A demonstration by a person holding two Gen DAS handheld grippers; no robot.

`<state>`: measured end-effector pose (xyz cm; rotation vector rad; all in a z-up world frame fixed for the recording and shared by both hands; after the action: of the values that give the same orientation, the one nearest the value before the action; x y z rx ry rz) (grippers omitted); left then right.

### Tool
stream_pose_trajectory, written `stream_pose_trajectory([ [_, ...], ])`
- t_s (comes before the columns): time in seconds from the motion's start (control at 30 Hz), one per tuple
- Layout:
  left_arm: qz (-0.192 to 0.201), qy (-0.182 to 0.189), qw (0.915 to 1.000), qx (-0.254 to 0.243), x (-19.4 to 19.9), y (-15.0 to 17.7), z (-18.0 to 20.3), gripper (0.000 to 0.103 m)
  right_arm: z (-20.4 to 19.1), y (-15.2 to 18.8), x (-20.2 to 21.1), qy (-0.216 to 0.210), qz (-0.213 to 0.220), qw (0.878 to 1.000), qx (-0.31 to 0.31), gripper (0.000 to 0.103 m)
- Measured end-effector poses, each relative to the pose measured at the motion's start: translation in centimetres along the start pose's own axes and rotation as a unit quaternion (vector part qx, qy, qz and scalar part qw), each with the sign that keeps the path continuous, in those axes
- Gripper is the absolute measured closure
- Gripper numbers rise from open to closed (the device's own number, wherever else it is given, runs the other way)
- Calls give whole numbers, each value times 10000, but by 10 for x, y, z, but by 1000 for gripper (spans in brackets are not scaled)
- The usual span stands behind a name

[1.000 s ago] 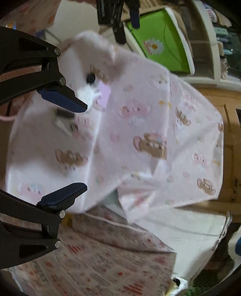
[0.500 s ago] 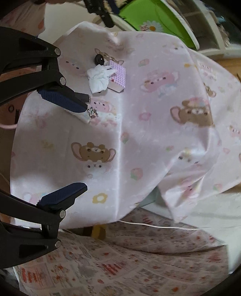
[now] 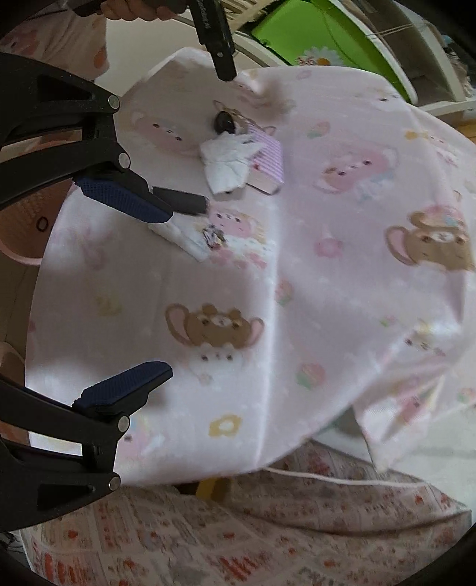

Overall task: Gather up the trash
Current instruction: 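Raise both open tools back over the items on the table, then grasp the white tissue with the left tool while the right tool grasps the white plastic stick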

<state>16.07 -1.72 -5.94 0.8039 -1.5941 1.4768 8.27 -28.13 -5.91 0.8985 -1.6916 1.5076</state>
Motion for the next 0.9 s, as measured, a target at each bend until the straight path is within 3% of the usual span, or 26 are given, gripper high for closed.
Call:
stream_pose_trajectory([
  [0.13,-171,-69,9998,21,-12,3,1,12,-15,4,-10,94,-46,9996,267,24],
  [0.23,-210,-241,9994,-158,-18,6,7,12,-23,7,-17,45,-122,9995,296,29],
  [0.3,-246,-196,9993,-211,-18,7,11,12,-28,8,-22,-24,-174,9994,301,37],
  [0.43,-229,-173,9989,-366,-18,9,21,12,-33,4,-23,-3,-43,9994,337,42],
  [0.57,-223,-186,9984,-478,-17,11,29,12,-37,3,-28,104,-52,9990,442,58],
  [0.77,-215,-183,9984,-491,-16,10,33,12,-43,7,-33,183,63,9981,586,66],
  [0.83,-204,-172,9984,-498,-16,10,34,12,-42,7,-30,121,87,9984,538,83],
  [0.9,-177,-170,9984,-507,-16,9,33,12,-39,7,-26,83,114,9990,435,85],
])
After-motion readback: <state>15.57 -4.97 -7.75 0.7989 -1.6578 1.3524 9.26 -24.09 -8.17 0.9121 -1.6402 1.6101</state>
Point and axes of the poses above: each gripper's, at about its wrist camera, not at the fingertips, and x roughly against the way its jaws point, z to its right, y to its underside, the point moved 5 cm from there along -x, roughly the way its jaws point, and after that the axes turned 2 degrees about -x, right-handed, at the moved point
